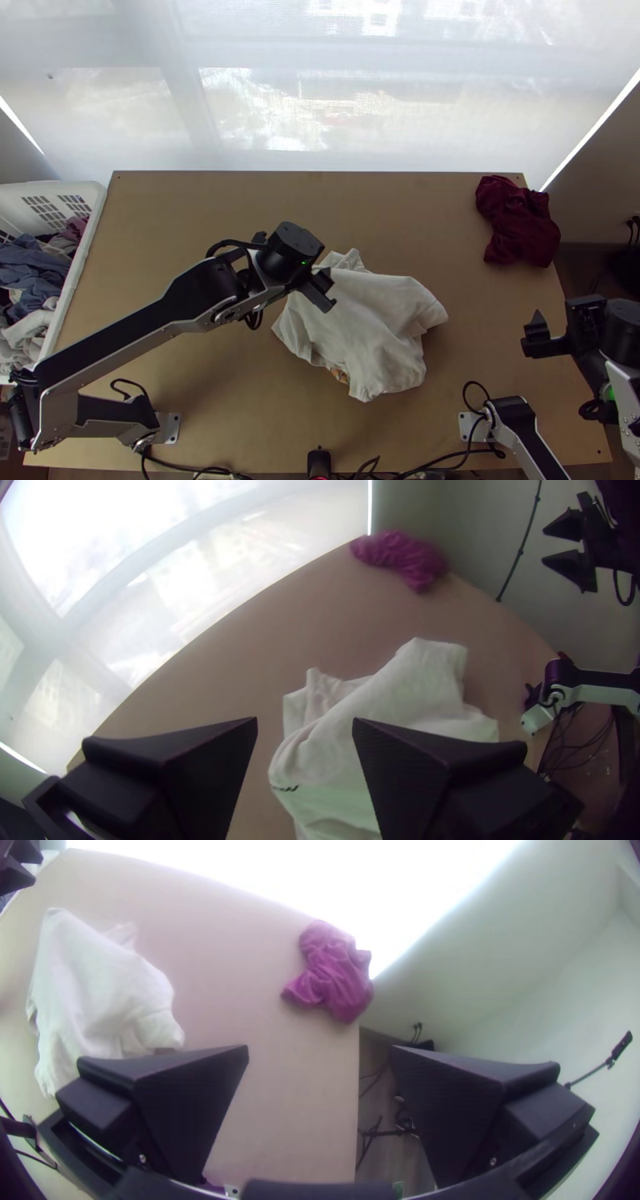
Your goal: Fold the t-shirt
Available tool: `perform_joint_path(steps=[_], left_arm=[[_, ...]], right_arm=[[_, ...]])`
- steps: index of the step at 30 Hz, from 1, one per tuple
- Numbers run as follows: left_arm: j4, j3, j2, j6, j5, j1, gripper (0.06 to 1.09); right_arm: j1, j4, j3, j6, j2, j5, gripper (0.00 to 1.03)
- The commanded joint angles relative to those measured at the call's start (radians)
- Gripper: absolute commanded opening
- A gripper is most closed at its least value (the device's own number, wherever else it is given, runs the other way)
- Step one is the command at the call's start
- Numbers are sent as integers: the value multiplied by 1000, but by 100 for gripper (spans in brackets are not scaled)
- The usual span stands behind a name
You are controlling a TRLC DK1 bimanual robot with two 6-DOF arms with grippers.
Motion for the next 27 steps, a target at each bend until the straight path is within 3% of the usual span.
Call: perform_joint_path(steps=[1, 13, 19, 27], left_arm=[[-2, -197, -113, 20, -18, 153, 81], [-50, -336, -297, 23, -17, 427, 81], [-68, -353, -335, 25, -17, 545, 81], [-66, -404, -351, 16, -17, 581, 81]], right_arm=[[196, 27, 68, -8, 165, -3, 98], [669, 22, 2, -141, 293, -1, 98], [886, 56, -110, -97, 317, -3, 98], [1014, 96, -231, -100, 348, -17, 98]])
